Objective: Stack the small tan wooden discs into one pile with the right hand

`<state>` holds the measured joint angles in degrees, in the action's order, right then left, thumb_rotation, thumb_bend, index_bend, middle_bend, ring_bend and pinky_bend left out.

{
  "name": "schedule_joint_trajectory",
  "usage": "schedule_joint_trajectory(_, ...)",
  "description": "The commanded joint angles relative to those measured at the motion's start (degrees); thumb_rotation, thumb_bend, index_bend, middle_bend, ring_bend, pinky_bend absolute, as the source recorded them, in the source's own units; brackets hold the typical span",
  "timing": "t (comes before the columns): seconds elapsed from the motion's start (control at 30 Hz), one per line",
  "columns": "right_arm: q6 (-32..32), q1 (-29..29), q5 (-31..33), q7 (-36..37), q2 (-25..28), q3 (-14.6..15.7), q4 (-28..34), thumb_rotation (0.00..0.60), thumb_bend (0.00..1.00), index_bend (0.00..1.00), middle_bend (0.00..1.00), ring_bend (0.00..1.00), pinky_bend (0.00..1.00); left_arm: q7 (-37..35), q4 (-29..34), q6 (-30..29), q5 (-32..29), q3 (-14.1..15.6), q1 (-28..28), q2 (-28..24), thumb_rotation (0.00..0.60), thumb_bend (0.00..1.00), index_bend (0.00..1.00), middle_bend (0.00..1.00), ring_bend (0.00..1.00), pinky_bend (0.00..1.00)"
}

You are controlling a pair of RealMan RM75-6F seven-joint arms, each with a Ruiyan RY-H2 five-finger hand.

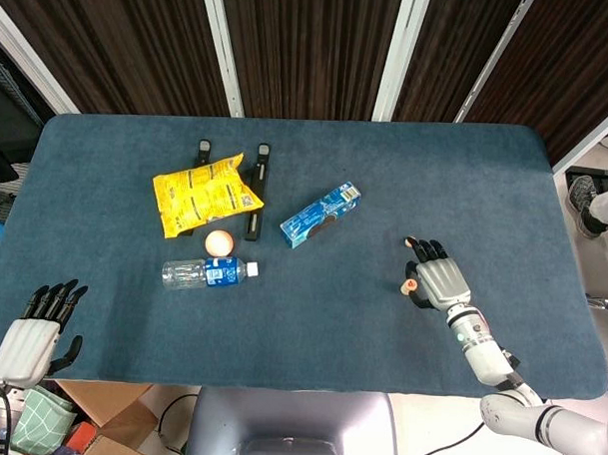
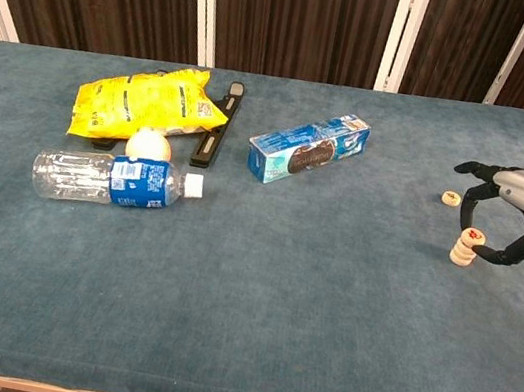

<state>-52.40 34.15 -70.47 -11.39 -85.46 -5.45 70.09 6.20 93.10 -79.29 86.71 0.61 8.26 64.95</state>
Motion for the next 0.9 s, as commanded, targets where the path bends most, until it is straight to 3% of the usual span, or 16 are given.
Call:
schedule_joint_trajectory(0.03,0.11,-0.02,0.12,-0.22,-0.03,-0.02,0.05,0.600,0.49,0.58,0.02,0.00,0.01,0.05,0.04,-0.06,0.06,0.03,-0.03,-0.01,0.600,0.49,0.00,0.00,0.00,0.03)
schedule_joint_trajectory(0.6,-1.62,-1.22,-0.04,-0.51,2.06,-0.34,2.67,0.600,0.49,0.45,0.03,0.00,0.01,-0.50,0.04,-0.26,0.00,0.00,-0.16,-0.25,0.600,0.49,0.00,0.00,0.00,0.03)
schedule_joint_trajectory(0.77,-2.31,-1.86,1.83,1.88,4.33,-2.38,2.34,0.600,0.49,0.45,0.03,0.00,0.01,-0.37,0.08,-0.19,0.12,0.04,-0.11,-0.22,0.600,0.49,0.00,0.00,0.00,0.03)
schedule_joint_trajectory(0.9,-0.17,-0.34,5.61,2.91,3.53,-5.38,-1.52,0.600,0.49,0.45,0.03,0.00,0.01,0.35,0.13,0.09,-0.07,0.02,0.01,0.07,0.600,0.49,0.00,0.00,0.00,0.03)
